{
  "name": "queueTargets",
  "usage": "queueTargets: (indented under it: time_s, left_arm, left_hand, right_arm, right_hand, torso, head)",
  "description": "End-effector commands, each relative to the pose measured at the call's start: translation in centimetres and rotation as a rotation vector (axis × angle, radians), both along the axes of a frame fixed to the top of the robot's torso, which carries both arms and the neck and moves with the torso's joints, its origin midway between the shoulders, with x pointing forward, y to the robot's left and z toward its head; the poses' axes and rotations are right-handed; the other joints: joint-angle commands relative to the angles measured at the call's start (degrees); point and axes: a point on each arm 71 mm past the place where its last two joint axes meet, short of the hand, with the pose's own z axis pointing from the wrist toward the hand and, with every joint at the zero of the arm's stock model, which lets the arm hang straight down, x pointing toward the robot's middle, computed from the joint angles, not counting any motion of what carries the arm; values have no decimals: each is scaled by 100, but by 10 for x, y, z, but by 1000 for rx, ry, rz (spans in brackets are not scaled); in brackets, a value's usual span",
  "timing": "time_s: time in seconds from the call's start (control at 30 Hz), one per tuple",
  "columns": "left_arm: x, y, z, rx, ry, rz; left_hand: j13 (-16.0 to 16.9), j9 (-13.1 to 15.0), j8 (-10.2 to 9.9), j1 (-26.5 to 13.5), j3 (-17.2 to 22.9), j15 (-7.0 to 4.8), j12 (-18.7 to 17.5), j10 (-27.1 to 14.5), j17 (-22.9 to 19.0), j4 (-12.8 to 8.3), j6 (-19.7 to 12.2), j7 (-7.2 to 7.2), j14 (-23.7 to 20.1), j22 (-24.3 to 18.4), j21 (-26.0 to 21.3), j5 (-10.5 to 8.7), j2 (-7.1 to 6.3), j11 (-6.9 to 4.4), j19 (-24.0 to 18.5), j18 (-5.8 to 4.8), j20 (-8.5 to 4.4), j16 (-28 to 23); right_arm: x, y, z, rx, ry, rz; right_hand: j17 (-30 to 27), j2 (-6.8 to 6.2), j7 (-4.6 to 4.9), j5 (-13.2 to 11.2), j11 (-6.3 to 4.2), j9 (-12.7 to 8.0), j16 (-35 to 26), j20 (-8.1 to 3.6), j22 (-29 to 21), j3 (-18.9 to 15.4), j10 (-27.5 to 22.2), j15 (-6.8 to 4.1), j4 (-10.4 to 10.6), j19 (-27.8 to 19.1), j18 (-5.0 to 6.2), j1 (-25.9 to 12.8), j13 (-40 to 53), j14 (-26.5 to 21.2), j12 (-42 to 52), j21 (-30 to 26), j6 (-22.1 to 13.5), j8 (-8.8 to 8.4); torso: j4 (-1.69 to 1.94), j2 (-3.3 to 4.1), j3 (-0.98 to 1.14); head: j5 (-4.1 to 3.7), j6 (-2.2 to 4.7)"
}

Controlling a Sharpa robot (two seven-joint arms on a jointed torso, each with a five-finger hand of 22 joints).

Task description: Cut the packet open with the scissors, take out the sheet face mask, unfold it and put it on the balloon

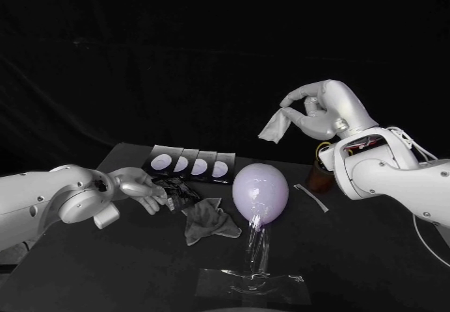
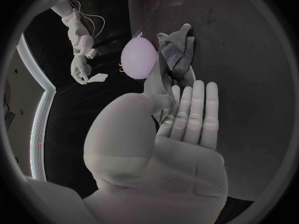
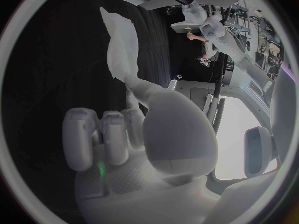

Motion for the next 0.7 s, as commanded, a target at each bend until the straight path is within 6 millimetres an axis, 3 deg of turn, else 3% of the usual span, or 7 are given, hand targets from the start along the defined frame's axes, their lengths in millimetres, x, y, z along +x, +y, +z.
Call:
queueTargets:
  time_s: [0.03,0.13,0.33,0.4,0.6,0.7]
  left_arm:
    - [-3,5,-2,81,29,53]
    - [-3,9,-1,96,14,103]
    - [-5,15,-1,102,16,139]
    - [-6,15,-2,101,26,125]
    - [-7,21,-2,81,43,59]
    - [-5,29,4,68,46,22]
  left_hand:
    - [12,-29,-28,1,1,-102,80,316,62,17,41,-69,274,57,125,20,-30,-89,204,70,-117,104]
    - [12,-51,-33,-3,10,-176,116,547,120,21,94,-114,462,100,228,18,-54,-154,327,66,-205,180]
    - [5,-67,-19,-2,28,-257,139,782,206,-9,204,-170,629,170,371,20,-124,-228,415,58,-307,286]
    - [-11,-76,-19,21,147,-284,108,860,248,-121,263,-196,660,243,499,29,-253,-255,402,48,-374,314]
    - [-17,-79,-15,7,397,-314,47,995,318,-278,380,-221,713,447,833,30,-441,-283,284,29,-441,354]
    - [-17,-53,2,-61,508,-338,17,1085,365,-335,441,-245,760,585,1057,34,-514,-310,194,29,-463,389]
  right_arm:
    - [0,1,0,-11,2,10]
    - [1,2,0,-11,4,10]
    - [1,2,-1,-13,8,9]
    - [2,1,-1,-12,11,9]
    - [1,1,-2,-14,21,11]
    - [1,1,-2,-15,25,11]
  right_hand:
    - [1508,31,17,29,-47,8,20,-31,1353,28,417,-31,10,356,-50,-17,1191,608,27,29,13,19]
    - [1508,31,17,29,-47,8,20,-31,1353,28,417,-31,10,356,-50,-17,1191,608,27,29,13,19]
    - [1508,31,17,29,-47,8,20,-31,1353,28,417,-31,10,356,-50,-17,1191,608,27,29,13,19]
    - [1508,29,18,29,-47,18,20,-33,1354,33,419,-31,6,358,-51,-20,1195,608,33,32,5,27]
    - [1508,29,18,29,-47,18,20,-33,1354,33,419,-31,6,358,-51,-20,1195,608,33,32,5,27]
    - [1508,29,18,29,-47,18,20,-33,1354,33,419,-31,6,358,-51,-20,1195,608,33,32,5,27]
  torso:
    - [0,7,0]
    - [5,5,8]
    - [-7,-1,-4]
    - [-6,-1,-8]
    - [9,8,-27]
    - [9,1,-25]
  head:
    - [41,-15]
    - [60,-17]
    - [74,-10]
    - [66,-3]
    - [30,-6]
    - [31,-10]
